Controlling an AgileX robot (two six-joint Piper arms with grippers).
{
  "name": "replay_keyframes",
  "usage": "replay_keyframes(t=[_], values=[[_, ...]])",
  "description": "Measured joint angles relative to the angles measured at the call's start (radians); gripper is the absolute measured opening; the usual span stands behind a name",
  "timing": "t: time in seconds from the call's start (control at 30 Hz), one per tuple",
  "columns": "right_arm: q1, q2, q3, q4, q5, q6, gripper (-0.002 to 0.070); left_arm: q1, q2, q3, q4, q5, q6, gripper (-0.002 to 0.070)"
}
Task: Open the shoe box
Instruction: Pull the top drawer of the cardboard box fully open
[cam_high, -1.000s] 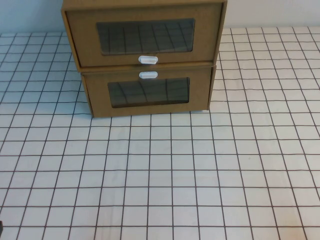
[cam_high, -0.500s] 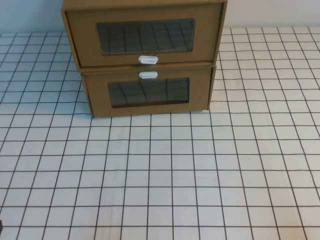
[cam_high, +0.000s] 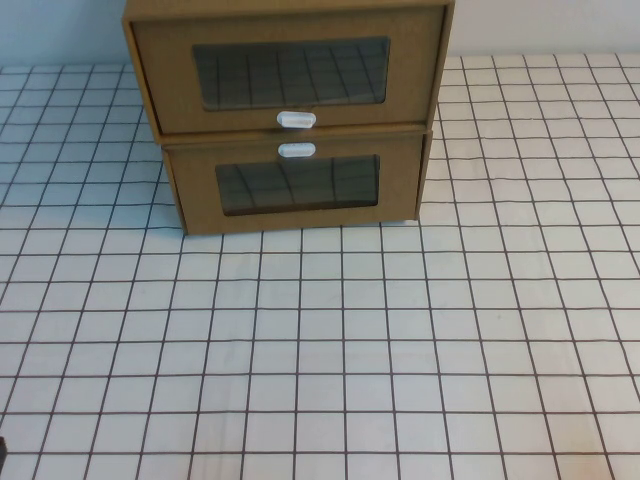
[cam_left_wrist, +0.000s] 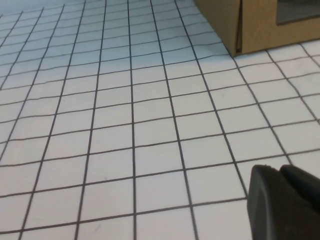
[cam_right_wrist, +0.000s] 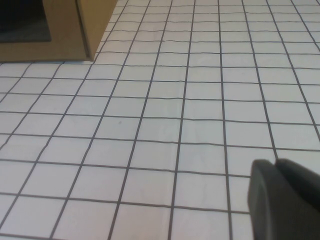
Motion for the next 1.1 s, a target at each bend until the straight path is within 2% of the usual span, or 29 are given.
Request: replay_keyframes(t=[0.1,0.33,0.6,0.73,0.83,0.97,1.1], values=[[0.000,0.000,0.000,0.000,0.000,0.000,-0.0013,0.000,0.000,0.000,-0.080,-0.048,-0.028,-0.0002],[0.000,0.000,0.000,0.000,0.000,0.000,-0.0013,0.000,0.000,0.000,-0.386,-0.253,-0.124,-0.0002],[0.000,0.000,0.000,0.000,0.000,0.000,-0.0013,0.000,0.000,0.000,-0.438,-0.325,-0.148,-0.0002],[0.000,0.000,0.000,0.000,0.000,0.000,-0.0013,0.000,0.014,-0.053,-0.440,-0.235,-0.188,-0.0002],[0.000,0.000,0.000,0.000,0.000,0.000,-0.0013,0.000,0.120,-0.184,-0.433,-0.126,-0.176,-0.0002],[0.000,0.000,0.000,0.000,0.000,0.000,-0.0013,0.000,0.326,-0.375,-0.429,0.038,-0.113,-0.0002],[0.000,0.000,0.000,0.000,0.000,0.000,-0.0013,0.000,0.542,-0.570,-0.431,0.185,0.030,-0.0002]])
